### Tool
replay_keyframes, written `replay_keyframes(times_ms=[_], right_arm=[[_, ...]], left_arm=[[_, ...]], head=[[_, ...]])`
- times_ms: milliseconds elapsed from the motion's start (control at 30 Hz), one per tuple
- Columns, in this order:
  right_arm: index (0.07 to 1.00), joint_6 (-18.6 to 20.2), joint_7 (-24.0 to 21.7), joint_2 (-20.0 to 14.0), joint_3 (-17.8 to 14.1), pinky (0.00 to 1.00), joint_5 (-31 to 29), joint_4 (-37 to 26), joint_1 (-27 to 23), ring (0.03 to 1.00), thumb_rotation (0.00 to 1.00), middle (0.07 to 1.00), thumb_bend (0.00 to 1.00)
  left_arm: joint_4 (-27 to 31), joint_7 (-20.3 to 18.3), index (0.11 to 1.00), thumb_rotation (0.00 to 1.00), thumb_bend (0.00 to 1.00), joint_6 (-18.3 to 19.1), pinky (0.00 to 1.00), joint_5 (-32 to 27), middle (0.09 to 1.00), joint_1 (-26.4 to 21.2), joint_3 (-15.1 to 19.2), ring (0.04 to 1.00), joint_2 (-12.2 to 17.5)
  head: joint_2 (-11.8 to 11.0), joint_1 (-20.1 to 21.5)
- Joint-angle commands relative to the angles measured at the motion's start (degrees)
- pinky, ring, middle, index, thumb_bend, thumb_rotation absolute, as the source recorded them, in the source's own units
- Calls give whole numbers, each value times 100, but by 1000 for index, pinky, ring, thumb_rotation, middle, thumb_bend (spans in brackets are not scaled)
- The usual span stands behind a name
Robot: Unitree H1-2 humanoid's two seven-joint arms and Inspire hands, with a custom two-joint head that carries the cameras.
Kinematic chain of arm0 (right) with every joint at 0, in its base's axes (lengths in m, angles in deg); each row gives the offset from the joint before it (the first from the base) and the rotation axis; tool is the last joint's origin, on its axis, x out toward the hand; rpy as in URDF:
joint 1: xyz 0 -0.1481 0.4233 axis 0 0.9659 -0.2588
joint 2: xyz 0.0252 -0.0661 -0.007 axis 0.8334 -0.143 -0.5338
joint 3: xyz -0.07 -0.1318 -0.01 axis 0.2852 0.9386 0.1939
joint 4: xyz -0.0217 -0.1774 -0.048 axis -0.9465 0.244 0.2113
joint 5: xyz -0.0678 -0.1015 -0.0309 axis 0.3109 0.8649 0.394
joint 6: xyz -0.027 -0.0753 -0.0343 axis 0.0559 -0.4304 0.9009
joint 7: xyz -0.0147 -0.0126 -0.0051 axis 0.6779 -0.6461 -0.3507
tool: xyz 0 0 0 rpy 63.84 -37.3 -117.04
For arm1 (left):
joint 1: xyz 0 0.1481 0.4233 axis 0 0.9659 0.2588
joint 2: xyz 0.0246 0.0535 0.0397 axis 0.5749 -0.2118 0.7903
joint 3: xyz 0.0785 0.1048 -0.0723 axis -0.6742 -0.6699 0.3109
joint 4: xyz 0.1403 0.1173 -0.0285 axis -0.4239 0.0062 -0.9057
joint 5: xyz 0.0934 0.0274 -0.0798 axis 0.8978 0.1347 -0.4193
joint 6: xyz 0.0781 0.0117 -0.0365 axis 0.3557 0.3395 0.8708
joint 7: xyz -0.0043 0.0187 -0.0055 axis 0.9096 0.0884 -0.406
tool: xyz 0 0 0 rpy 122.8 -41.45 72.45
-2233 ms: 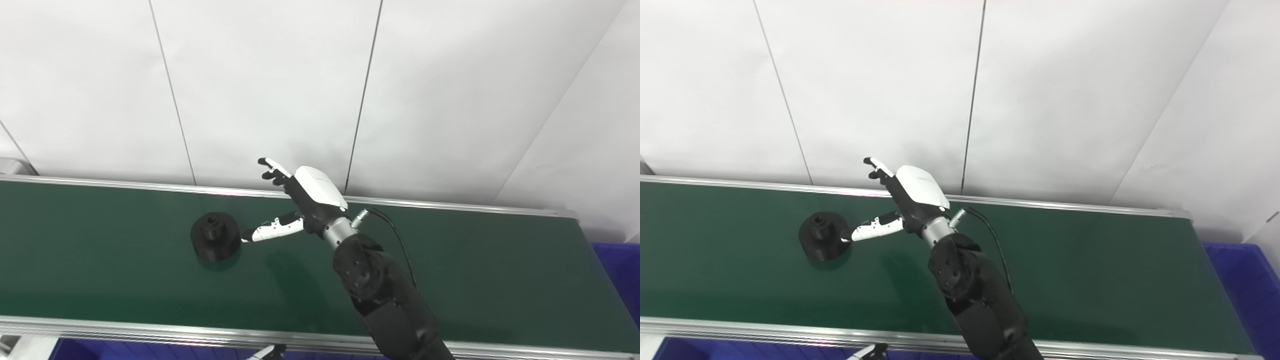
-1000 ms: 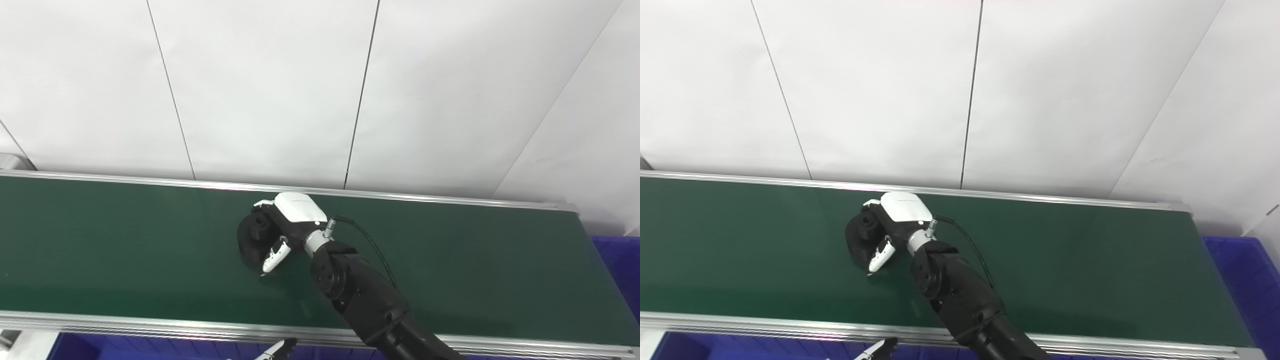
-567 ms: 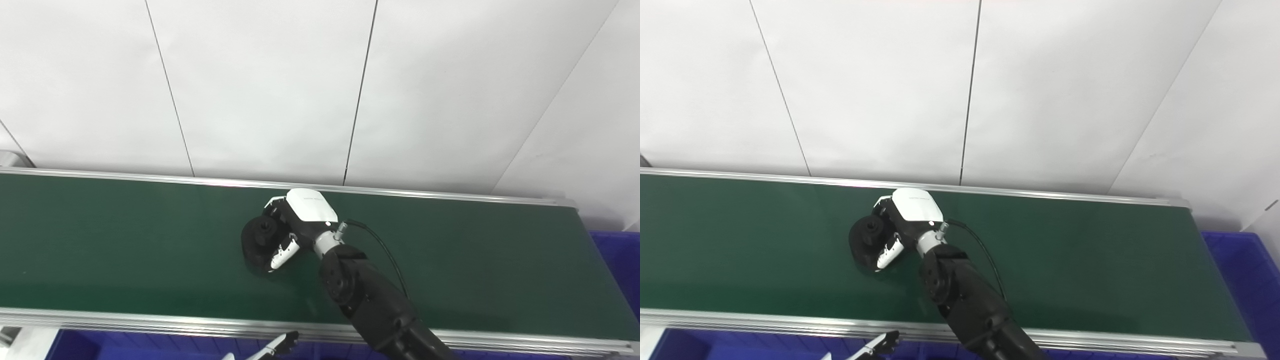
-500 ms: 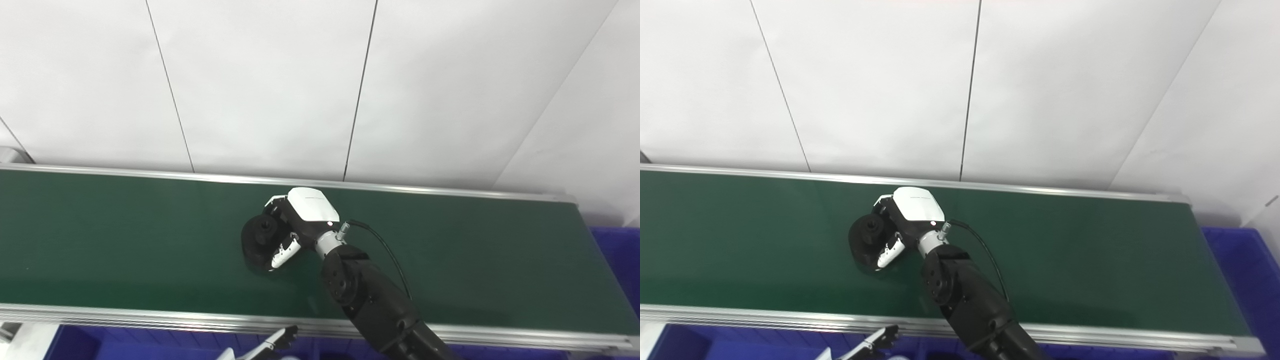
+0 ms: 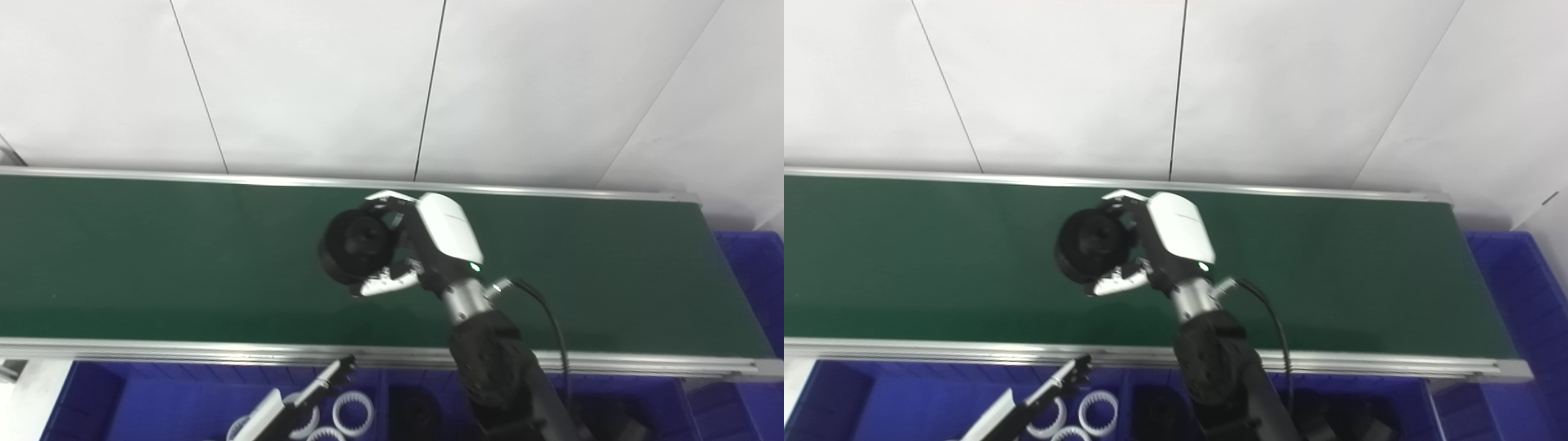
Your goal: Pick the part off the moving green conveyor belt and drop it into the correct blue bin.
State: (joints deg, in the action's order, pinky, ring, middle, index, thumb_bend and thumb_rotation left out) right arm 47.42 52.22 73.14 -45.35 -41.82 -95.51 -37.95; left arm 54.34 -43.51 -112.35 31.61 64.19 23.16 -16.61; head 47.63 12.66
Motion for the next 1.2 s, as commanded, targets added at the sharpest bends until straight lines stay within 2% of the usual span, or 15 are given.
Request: replay_keyframes(times_ms=[0,167,300,433,533,633,733,767,867,900,967,1033,1067,1167], right_arm=[[544,-45,100,-24,-134,326,-10,-639,285,393,0,494,512],[538,-282,102,-253,-317,329,-72,-1413,1314,396,0,500,512],[540,-495,198,-455,-435,334,-333,-1799,2235,396,0,488,512],[544,-727,330,-698,-574,337,-582,-1773,3232,398,0,481,512],[542,-737,380,-747,-672,365,-664,-1582,3669,404,0,478,513],[542,-777,456,-753,-759,365,-690,-1302,3836,403,0,469,514],[543,-835,538,-759,-831,366,-659,-1008,3820,401,0,464,513],[544,-830,569,-767,-836,353,-580,-921,3794,397,0,462,513],[545,-812,632,-818,-802,305,-353,-672,3681,382,0,454,512],[546,-766,608,-835,-784,318,-289,-601,3637,387,0,455,512],[548,-662,578,-827,-776,335,-201,-485,3580,390,0,458,512],[547,-555,541,-761,-779,381,-191,-435,3546,403,0,487,512],[694,-535,527,-741,-778,550,-191,-417,3527,624,67,678,677],[802,-657,585,-737,-751,692,-174,-368,3494,784,157,812,781]], left_arm=[[286,-123,976,275,963,-173,845,-87,961,72,151,916,-76],[445,-272,964,291,972,-173,804,13,942,248,447,883,-186],[543,-596,929,308,995,-172,880,-166,965,412,740,941,-296],[638,-999,981,284,1000,-172,878,-359,978,558,1058,955,-415],[706,-1313,997,292,1000,-171,858,-477,987,673,1319,953,-491],[790,-1647,979,306,1000,-170,882,-591,995,769,1589,970,-561],[850,-1901,965,316,1000,-163,886,-606,988,848,1857,973,-665],[874,-1953,965,314,1000,-161,860,-534,986,872,1947,962,-697],[896,-2071,941,302,985,-167,868,-490,967,904,2122,962,-781],[887,-2110,893,275,972,-170,884,-546,965,914,2166,966,-819],[863,-2183,880,259,962,-172,883,-613,963,942,2244,964,-880],[851,-2295,902,228,946,-173,876,-714,965,968,2301,962,-905],[849,-2332,924,199,932,-173,877,-738,966,983,2333,959,-916],[828,-2440,924,174,913,-171,890,-808,963,1011,2437,959,-969]], head=[[47,10],[238,45],[391,127],[586,105],[668,93],[906,113],[963,108],[1020,128],[1051,128],[1048,109],[1049,107],[1039,110],[1038,110],[1006,103]])
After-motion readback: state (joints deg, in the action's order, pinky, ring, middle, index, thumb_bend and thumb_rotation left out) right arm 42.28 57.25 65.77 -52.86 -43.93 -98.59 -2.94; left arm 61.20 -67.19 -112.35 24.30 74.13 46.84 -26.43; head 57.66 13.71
